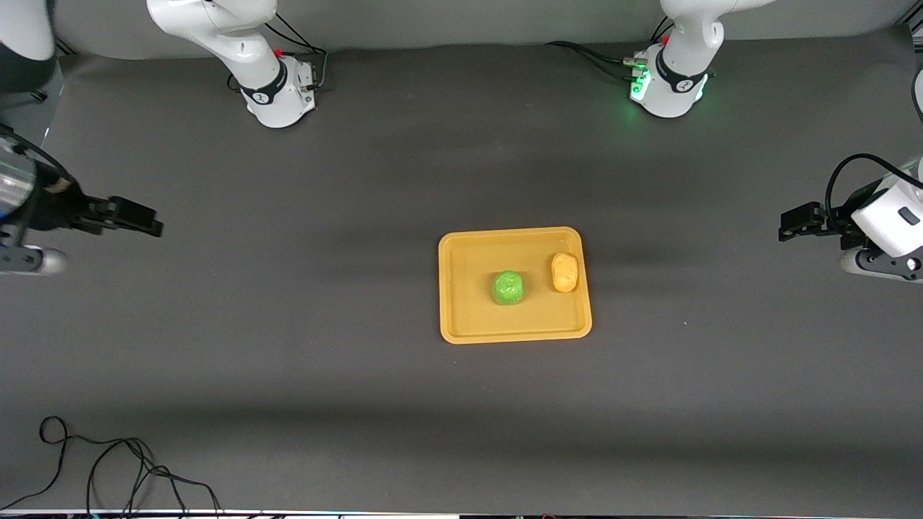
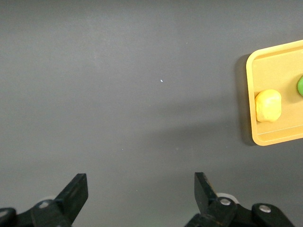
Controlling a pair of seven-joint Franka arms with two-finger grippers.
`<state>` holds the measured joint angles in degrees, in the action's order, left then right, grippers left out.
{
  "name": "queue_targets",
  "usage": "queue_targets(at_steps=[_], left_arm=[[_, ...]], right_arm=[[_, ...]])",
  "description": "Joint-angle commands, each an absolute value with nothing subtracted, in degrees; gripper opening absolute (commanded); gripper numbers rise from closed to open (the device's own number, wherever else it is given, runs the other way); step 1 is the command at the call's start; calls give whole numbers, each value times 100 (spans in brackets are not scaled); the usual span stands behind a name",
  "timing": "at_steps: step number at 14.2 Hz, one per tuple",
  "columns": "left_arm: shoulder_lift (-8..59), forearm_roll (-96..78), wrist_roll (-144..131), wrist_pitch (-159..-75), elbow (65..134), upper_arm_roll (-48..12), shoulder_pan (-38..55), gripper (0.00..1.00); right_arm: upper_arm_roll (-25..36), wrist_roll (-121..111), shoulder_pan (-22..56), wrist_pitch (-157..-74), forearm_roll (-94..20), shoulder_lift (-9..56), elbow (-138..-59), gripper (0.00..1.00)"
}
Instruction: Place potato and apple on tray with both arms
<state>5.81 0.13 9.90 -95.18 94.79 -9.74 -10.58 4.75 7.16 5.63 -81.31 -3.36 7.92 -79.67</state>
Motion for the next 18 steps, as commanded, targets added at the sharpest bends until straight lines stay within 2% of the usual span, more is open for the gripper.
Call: queue_targets(at_steps=[1, 4, 12, 18], left_arm=[[431, 88, 923, -9615, 9606, -940, -1011, 100], [422, 88, 949, -9642, 9606, -940, -1002, 100], [439, 97, 967, -9633, 9606, -940, -984, 100], [448, 211, 1019, -9615, 9606, -940, -993, 100]], right_arm=[[229, 563, 142, -8665, -220, -174, -9332, 100], [228, 554, -26, -8763, -220, -351, -9554, 100], [299, 299, 35, -8763, 25, -193, -9352, 100], [299, 211, 26, -9069, 35, -141, -9422, 100]])
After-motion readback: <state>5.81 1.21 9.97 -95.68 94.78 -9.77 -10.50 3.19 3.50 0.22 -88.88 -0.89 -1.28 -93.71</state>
